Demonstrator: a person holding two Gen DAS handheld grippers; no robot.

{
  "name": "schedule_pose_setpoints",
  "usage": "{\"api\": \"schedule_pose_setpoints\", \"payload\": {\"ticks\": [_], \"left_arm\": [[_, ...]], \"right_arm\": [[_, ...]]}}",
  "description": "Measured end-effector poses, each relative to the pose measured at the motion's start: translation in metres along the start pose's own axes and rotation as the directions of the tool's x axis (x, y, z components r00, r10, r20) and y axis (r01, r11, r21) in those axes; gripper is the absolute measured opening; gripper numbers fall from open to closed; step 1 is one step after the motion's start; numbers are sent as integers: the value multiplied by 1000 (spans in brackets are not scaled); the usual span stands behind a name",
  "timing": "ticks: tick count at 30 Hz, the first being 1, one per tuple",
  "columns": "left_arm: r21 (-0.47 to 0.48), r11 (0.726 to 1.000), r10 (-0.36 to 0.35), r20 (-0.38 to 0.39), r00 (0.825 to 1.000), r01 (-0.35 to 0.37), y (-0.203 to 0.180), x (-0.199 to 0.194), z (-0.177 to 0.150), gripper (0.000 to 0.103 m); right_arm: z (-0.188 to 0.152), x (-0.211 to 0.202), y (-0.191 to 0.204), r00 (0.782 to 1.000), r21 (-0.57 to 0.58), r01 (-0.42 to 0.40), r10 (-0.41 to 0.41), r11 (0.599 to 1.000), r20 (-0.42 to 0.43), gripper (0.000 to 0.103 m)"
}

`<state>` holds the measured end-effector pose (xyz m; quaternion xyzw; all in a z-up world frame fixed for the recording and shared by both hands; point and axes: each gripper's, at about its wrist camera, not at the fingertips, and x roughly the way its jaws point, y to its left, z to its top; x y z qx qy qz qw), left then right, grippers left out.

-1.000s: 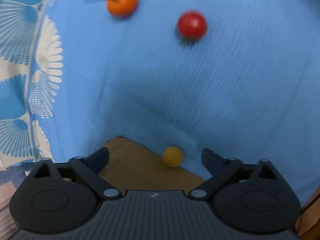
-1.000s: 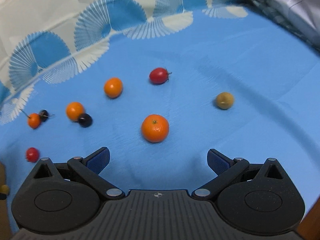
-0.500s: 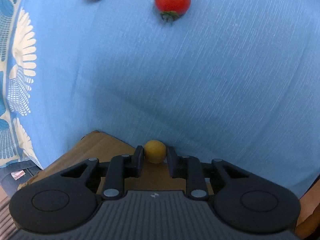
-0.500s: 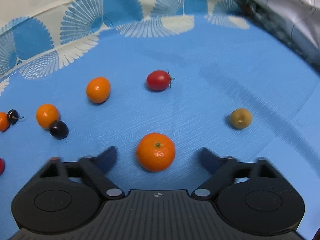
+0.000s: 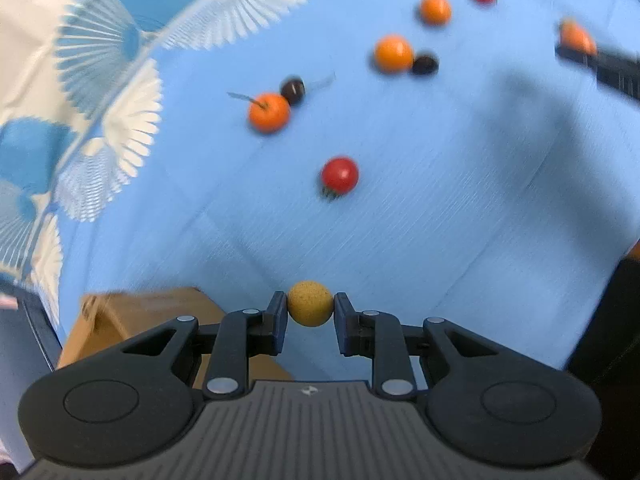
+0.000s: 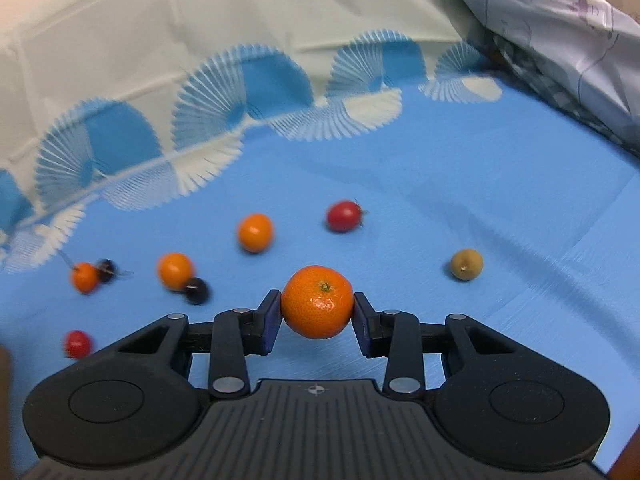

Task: Organize fruits
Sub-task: 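Carry the yellow fruit and tangerine over the cardboard box with both tools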

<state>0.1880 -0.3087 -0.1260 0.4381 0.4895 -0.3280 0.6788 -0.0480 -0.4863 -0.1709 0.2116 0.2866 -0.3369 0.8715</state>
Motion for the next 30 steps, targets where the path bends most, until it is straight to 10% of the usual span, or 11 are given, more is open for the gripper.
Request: {"api": "schedule_pose_setpoints", "payload": {"ticks": [13, 30], "left_arm": [[-431, 895, 18, 289, 957, 114, -20, -129, -102, 27], [-655, 755, 249, 331, 910, 31, -31, -227, -328, 27]], "right_arm": [[-39, -151, 61, 971, -53, -234, 236, 971, 43, 39], [-118, -312, 180, 852, -295, -511, 520, 807, -53, 39]]}}
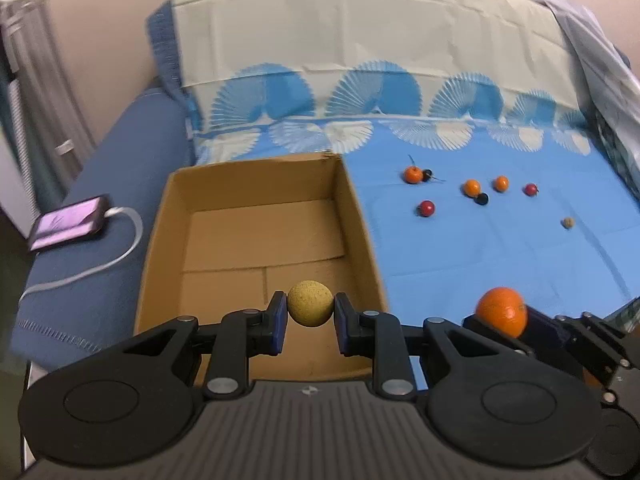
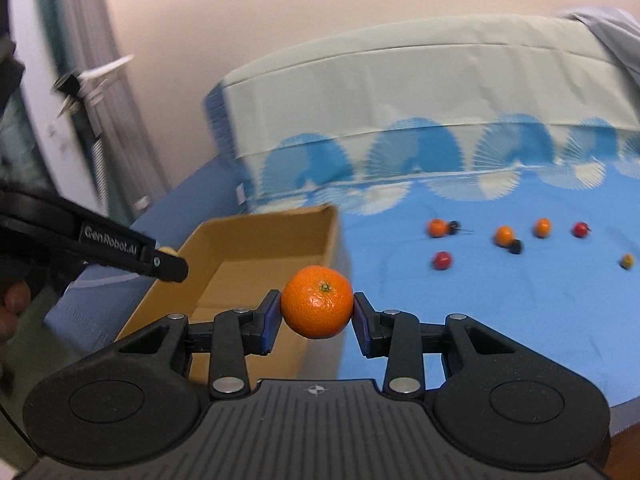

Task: Organize fruits
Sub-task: 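Carry the yellow fruit and tangerine over the cardboard box with both tools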

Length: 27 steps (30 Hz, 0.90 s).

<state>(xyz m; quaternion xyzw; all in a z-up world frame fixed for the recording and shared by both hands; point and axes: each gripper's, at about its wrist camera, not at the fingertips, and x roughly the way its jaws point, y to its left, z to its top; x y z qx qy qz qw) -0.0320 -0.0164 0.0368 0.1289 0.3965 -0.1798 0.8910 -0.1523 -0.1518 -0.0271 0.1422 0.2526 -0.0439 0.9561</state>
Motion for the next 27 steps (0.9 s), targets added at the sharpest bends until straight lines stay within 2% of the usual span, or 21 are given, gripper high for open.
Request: {"api": "schedule_pose_setpoints", "payload": {"ticks": [5, 12, 27], "left_arm": [[-73, 997, 18, 42, 999, -15, 28, -29, -33, 27], [-101, 995, 14, 54, 998, -8, 53, -48, -60, 27], [-142, 990, -8, 63, 998, 17, 69, -46, -65, 27]], "right_arm": [[-5, -13, 38, 1000, -90, -29, 30, 996, 4, 39], [-11, -23, 65, 999, -161, -36, 35, 986, -6, 39], [-9, -21, 79, 1000, -206, -17, 14, 978, -16, 39]]}}
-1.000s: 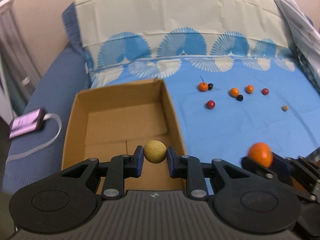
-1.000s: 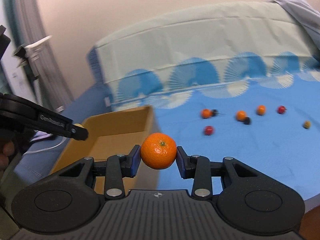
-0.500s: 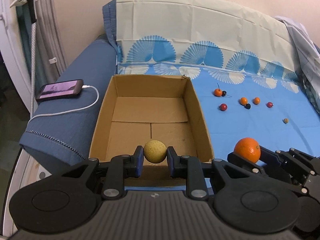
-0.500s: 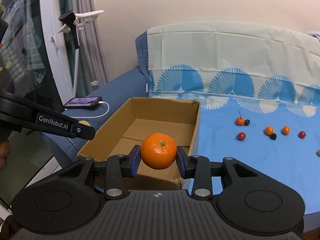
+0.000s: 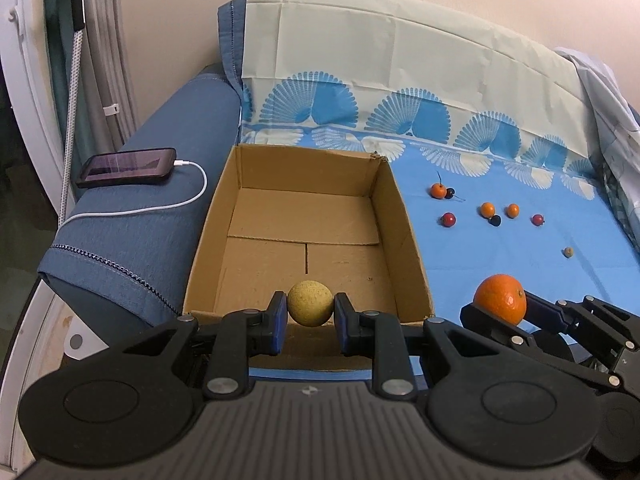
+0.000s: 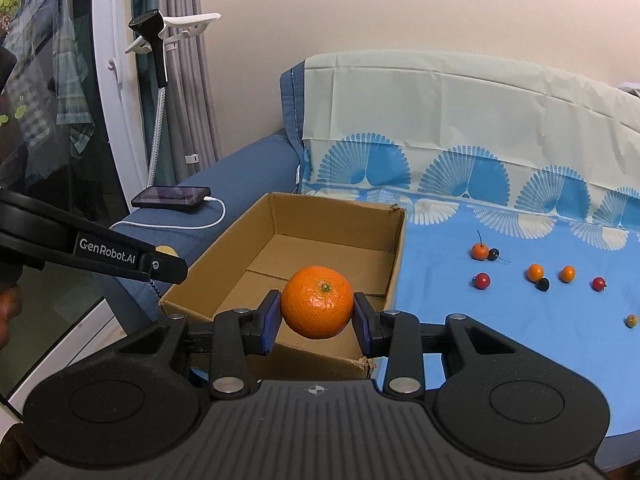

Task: Organize fruits
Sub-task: 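Carry the yellow fruit and tangerine over the cardboard box with both tools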

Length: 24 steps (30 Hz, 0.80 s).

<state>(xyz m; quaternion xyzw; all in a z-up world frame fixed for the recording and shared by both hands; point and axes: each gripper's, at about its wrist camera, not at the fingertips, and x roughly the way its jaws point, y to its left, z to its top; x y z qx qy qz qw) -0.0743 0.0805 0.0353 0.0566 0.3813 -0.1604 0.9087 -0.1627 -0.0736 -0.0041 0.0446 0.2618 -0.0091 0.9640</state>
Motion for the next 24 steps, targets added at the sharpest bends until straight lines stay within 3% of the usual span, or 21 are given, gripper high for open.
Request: {"api": "schedule_pose_setpoints", "payload": {"ticks": [24], "left_arm": [[-43, 999, 18, -58, 998, -21, 18, 47, 13, 27]], "right_arm": [[0, 38, 2, 996, -27, 3, -6, 1000, -92, 39]]}}
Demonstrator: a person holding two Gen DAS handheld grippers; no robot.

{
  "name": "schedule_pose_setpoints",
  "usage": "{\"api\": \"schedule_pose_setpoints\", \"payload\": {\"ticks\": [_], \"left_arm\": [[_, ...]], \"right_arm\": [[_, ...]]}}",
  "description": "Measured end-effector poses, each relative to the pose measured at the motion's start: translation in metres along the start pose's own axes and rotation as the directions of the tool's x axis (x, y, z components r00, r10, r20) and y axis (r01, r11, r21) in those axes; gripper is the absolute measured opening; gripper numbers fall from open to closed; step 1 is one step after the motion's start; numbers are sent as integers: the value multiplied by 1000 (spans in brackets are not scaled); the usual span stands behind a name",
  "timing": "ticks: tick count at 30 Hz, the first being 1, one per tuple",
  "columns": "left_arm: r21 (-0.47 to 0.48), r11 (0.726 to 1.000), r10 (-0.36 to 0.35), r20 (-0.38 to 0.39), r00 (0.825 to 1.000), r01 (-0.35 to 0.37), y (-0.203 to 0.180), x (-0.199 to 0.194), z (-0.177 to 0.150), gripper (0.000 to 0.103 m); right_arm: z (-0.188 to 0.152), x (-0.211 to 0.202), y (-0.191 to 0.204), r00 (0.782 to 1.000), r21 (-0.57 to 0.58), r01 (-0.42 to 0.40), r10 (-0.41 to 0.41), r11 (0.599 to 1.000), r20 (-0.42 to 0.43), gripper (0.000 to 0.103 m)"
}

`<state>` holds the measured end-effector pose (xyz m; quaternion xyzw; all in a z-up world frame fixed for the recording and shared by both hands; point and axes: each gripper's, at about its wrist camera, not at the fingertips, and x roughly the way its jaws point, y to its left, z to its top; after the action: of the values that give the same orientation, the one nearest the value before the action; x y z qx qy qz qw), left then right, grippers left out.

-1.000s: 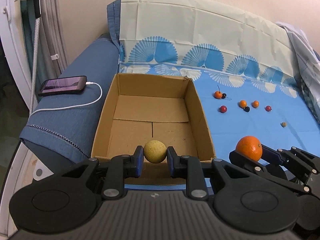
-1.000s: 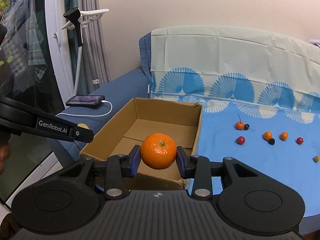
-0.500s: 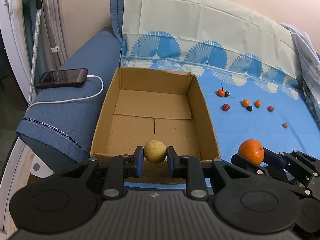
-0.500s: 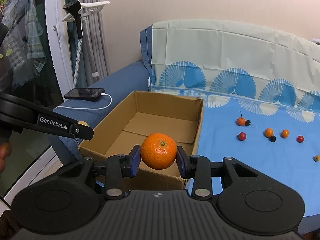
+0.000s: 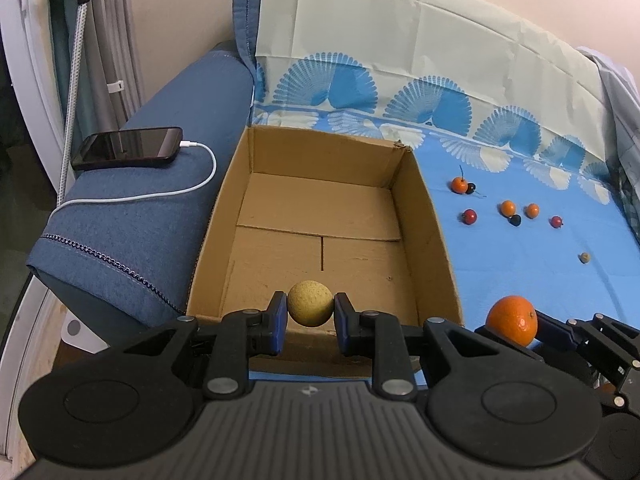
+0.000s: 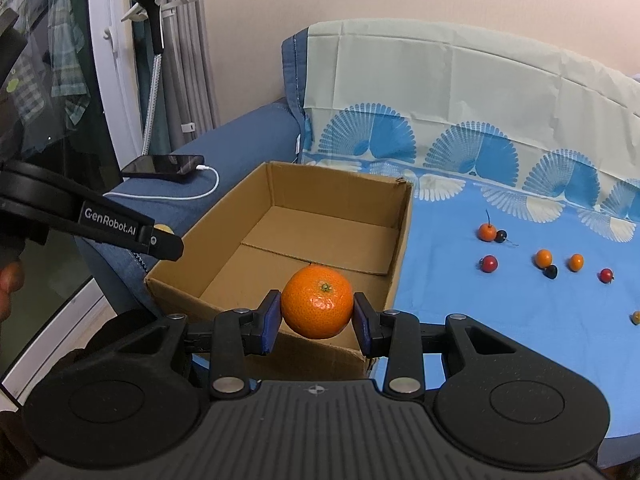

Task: Organize fruits
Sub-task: 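Carry the yellow fruit and tangerine over the cardboard box with both tools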

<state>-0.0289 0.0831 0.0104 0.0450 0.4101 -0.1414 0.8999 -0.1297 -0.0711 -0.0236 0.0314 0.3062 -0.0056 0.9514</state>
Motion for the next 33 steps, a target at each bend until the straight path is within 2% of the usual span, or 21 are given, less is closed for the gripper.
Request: {"api": "schedule_pose_setpoints", "payload": {"ticks": [11, 17, 33], "left_arm": [[-26, 999, 28, -13, 1000, -28, 15, 27, 15, 27], [-39, 999, 27, -60, 998, -30, 24, 48, 16, 27], [-15, 999, 40, -144, 989, -42, 26, 110, 27, 27]], "right_arm": [[20, 27, 0, 1000, -19, 7, -7, 1000, -3, 39], [23, 50, 4, 1000, -55, -3, 2, 998, -30, 39], [20, 110, 5, 991, -47, -7, 0, 999, -131, 39]]}}
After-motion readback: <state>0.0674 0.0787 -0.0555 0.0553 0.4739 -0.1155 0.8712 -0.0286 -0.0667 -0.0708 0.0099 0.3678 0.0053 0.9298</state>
